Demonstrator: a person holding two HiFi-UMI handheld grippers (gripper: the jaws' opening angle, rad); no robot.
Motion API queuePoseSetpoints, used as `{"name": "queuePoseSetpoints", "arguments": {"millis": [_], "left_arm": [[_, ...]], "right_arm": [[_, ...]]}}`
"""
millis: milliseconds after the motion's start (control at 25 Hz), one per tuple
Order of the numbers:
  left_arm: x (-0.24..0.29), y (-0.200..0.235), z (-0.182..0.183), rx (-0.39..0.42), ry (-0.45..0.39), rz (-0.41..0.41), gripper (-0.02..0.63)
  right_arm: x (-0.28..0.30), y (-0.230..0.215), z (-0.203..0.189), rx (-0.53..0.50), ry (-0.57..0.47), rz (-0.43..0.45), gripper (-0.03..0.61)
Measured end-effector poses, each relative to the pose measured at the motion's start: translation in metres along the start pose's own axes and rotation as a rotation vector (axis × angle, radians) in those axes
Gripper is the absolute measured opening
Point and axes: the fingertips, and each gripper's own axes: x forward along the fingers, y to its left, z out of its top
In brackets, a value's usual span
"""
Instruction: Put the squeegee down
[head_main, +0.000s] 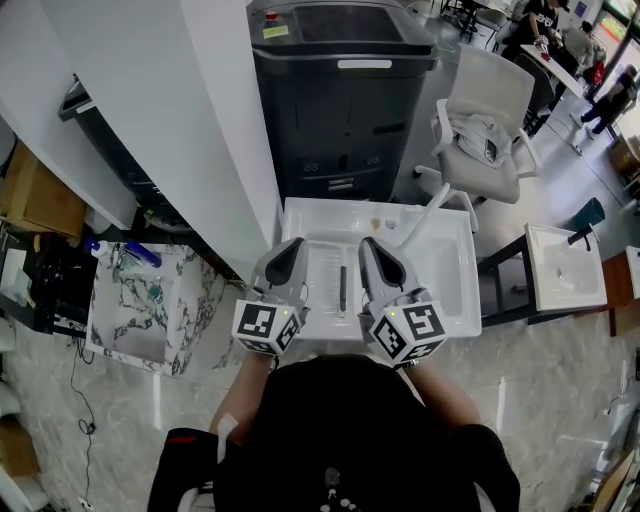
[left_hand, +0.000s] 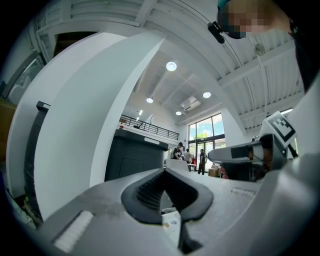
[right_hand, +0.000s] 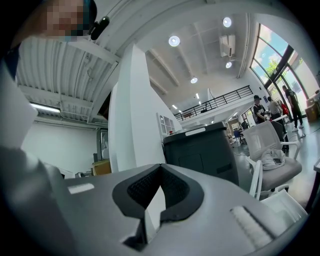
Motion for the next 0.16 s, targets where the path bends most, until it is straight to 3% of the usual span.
{"name": "queuePoseSetpoints", "arguments": {"millis": [160], "left_arm": [[0.0015,-0.0001,-0.004,-0.004,0.006,-0.002,0.002]], "right_arm": [[0.0001,-0.0011,-0.0025,0.008,0.008,0.0,0.001]]}}
